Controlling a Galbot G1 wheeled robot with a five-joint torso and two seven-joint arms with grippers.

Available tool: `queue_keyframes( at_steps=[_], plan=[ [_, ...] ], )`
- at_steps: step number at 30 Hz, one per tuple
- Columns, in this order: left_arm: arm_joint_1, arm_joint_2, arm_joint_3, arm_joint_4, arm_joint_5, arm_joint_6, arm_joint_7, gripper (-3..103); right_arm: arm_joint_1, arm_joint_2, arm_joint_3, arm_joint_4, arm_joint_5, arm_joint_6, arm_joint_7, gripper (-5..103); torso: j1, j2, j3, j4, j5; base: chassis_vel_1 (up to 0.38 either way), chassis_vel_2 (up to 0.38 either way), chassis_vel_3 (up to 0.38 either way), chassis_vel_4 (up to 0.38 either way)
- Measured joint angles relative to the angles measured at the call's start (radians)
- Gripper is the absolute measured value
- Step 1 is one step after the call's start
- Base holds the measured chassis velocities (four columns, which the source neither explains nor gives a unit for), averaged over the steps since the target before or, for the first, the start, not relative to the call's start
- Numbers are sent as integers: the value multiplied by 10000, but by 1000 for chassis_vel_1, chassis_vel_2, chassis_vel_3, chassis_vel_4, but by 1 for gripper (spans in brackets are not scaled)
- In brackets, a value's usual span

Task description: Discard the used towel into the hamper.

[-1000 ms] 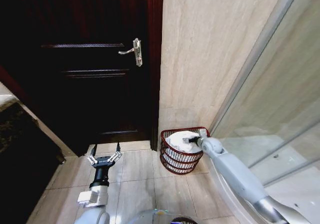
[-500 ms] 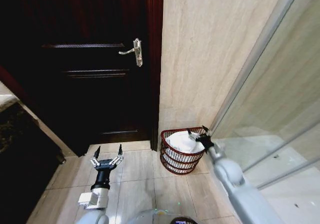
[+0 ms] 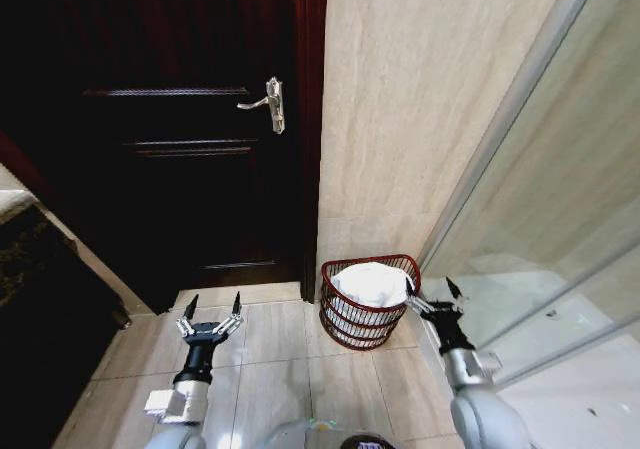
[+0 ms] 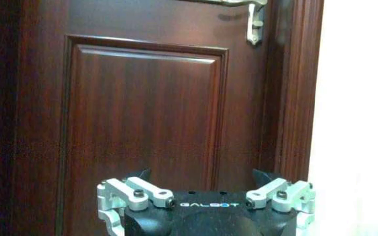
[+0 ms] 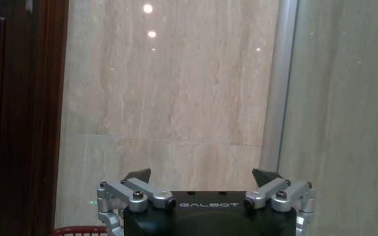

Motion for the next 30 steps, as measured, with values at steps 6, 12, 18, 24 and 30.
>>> queue_keyframes(
  at_steps=[6, 12, 18, 24, 30],
  plan=[
    [-3, 234, -7, -68, 26, 100, -46, 100, -232, 145, -63, 566, -56, -71, 22, 100, 1, 0, 0, 2, 2, 0, 0, 0, 0],
    [4, 246, -155, -93, -20, 58, -88, 100, -98, -38, -70, 786, 39, -545, 129, 100, 2, 0, 1, 2, 3, 0, 0, 0, 0],
    [-20, 215, -260, 62, -62, -81, -92, 100, -6, -200, -296, 767, 55, -804, 218, 100, 1, 0, 1, 3, 3, 9, 6, 5, 5],
    [-75, 175, -302, 297, -37, -178, -85, 100, 187, -357, -421, 686, 78, -1003, 309, 100, 1, 0, 1, 1, 3, 18, 23, 12, 12],
    [-132, 52, -229, 372, 5, -258, -77, 100, 171, -508, -507, 531, 89, -998, 357, 100, 1, 0, 1, 2, 3, 6, 8, 4, 3]
  ],
)
